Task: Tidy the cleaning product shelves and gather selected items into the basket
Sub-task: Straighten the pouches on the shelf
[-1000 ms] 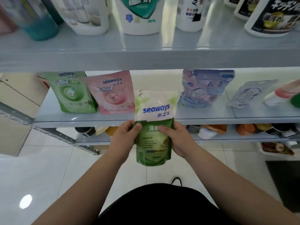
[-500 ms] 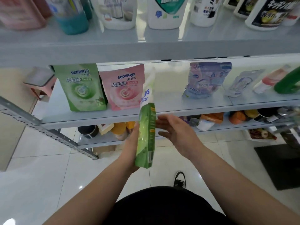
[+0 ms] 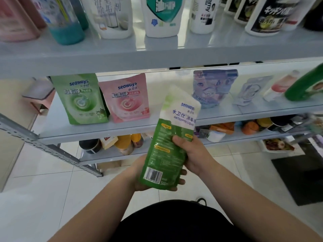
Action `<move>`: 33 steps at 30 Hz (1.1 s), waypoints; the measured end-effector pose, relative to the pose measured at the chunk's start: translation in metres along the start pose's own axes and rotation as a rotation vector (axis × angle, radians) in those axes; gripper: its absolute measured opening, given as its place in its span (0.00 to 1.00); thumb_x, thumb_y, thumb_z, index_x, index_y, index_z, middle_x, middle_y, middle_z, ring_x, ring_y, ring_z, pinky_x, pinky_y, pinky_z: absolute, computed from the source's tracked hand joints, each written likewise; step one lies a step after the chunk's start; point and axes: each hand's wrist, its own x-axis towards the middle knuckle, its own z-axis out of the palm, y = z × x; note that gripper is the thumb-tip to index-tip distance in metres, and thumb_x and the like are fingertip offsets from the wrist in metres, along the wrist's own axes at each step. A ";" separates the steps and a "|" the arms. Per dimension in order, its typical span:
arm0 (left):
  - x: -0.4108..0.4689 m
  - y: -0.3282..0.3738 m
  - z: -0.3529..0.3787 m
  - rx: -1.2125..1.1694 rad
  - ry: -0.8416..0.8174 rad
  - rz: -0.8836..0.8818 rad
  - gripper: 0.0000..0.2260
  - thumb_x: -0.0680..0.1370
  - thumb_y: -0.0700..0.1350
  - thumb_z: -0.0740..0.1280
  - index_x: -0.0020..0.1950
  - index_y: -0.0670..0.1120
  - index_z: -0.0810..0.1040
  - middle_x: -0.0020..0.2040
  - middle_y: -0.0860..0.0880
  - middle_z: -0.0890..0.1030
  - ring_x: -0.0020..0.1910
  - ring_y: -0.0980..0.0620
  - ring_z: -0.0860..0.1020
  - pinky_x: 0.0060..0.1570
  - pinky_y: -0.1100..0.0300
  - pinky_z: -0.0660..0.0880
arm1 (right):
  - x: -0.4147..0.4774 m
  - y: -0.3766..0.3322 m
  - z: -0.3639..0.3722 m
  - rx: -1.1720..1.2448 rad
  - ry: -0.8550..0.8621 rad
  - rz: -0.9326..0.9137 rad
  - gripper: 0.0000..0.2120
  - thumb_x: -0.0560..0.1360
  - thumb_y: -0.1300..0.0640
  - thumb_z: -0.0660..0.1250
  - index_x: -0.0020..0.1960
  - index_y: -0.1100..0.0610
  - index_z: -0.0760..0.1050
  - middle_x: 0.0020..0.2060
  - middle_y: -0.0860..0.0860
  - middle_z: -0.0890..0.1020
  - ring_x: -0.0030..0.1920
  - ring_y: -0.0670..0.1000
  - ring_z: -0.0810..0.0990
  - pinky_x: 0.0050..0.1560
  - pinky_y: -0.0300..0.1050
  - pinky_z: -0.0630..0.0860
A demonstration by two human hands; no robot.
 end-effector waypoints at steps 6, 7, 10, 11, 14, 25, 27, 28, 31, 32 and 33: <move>0.023 0.001 0.011 0.242 0.083 0.279 0.21 0.70 0.59 0.79 0.62 0.59 0.82 0.64 0.46 0.83 0.64 0.43 0.81 0.57 0.44 0.81 | 0.013 -0.035 -0.034 -0.104 0.122 -0.066 0.24 0.66 0.60 0.80 0.61 0.56 0.79 0.54 0.55 0.87 0.54 0.57 0.87 0.48 0.49 0.84; 0.029 0.000 0.017 0.323 0.112 0.322 0.21 0.66 0.54 0.82 0.58 0.60 0.83 0.62 0.46 0.84 0.61 0.44 0.83 0.55 0.46 0.82 | 0.015 -0.039 -0.039 -0.092 0.127 -0.065 0.24 0.66 0.58 0.78 0.61 0.56 0.79 0.54 0.55 0.87 0.54 0.57 0.87 0.48 0.49 0.84; 0.045 -0.005 0.037 0.394 0.211 0.416 0.22 0.64 0.47 0.82 0.56 0.58 0.83 0.57 0.45 0.86 0.56 0.43 0.85 0.51 0.44 0.83 | 0.024 -0.054 -0.056 -0.063 0.078 -0.039 0.25 0.68 0.58 0.76 0.64 0.58 0.77 0.56 0.56 0.87 0.55 0.57 0.87 0.49 0.49 0.84; 0.050 -0.006 0.040 0.385 0.224 0.434 0.21 0.64 0.48 0.82 0.55 0.58 0.83 0.56 0.45 0.86 0.55 0.42 0.85 0.47 0.46 0.84 | 0.027 -0.059 -0.061 -0.060 0.055 -0.019 0.25 0.69 0.58 0.76 0.64 0.59 0.76 0.56 0.57 0.87 0.55 0.57 0.87 0.49 0.49 0.84; 0.057 -0.007 0.053 0.325 0.289 0.433 0.17 0.67 0.47 0.80 0.54 0.55 0.83 0.53 0.46 0.87 0.50 0.44 0.86 0.36 0.54 0.82 | 0.036 -0.066 -0.073 -0.042 0.044 0.057 0.24 0.70 0.58 0.75 0.64 0.59 0.77 0.55 0.58 0.87 0.54 0.58 0.87 0.48 0.52 0.84; 0.070 0.013 0.095 -0.367 0.422 0.246 0.08 0.82 0.40 0.66 0.60 0.45 0.79 0.43 0.44 0.86 0.32 0.49 0.83 0.15 0.69 0.67 | 0.045 -0.059 -0.096 0.238 -0.093 0.419 0.33 0.82 0.38 0.58 0.73 0.65 0.73 0.66 0.66 0.79 0.65 0.65 0.80 0.59 0.60 0.80; 0.065 0.019 0.090 -0.495 0.379 0.283 0.08 0.81 0.36 0.64 0.57 0.45 0.80 0.38 0.45 0.84 0.26 0.53 0.80 0.13 0.70 0.64 | 0.044 -0.045 -0.091 0.318 -0.076 0.438 0.37 0.78 0.32 0.59 0.68 0.64 0.76 0.58 0.65 0.84 0.57 0.65 0.85 0.55 0.62 0.81; 0.061 0.021 0.087 -0.539 0.347 0.296 0.09 0.79 0.35 0.64 0.56 0.45 0.80 0.37 0.45 0.83 0.25 0.54 0.79 0.12 0.70 0.63 | 0.043 -0.037 -0.088 0.351 -0.081 0.452 0.39 0.76 0.29 0.60 0.66 0.64 0.76 0.52 0.64 0.85 0.51 0.63 0.86 0.57 0.65 0.80; 0.048 0.015 0.085 -0.618 0.226 0.290 0.18 0.70 0.35 0.68 0.59 0.45 0.79 0.38 0.44 0.81 0.24 0.54 0.78 0.12 0.70 0.61 | 0.039 -0.014 -0.071 0.436 -0.188 0.490 0.46 0.73 0.22 0.58 0.68 0.61 0.77 0.54 0.63 0.84 0.46 0.61 0.85 0.72 0.72 0.67; 0.045 0.010 0.083 -0.633 0.172 0.280 0.23 0.67 0.35 0.71 0.62 0.47 0.78 0.40 0.45 0.80 0.24 0.54 0.78 0.12 0.70 0.61 | 0.037 -0.010 -0.065 0.469 -0.220 0.491 0.46 0.72 0.20 0.56 0.67 0.59 0.77 0.57 0.62 0.83 0.47 0.61 0.85 0.69 0.69 0.71; 0.043 0.006 0.081 -0.643 0.107 0.267 0.27 0.64 0.34 0.75 0.62 0.49 0.78 0.40 0.46 0.79 0.24 0.54 0.76 0.12 0.70 0.62 | 0.036 -0.008 -0.060 0.491 -0.251 0.470 0.46 0.72 0.19 0.54 0.66 0.58 0.78 0.59 0.61 0.82 0.52 0.62 0.84 0.65 0.65 0.76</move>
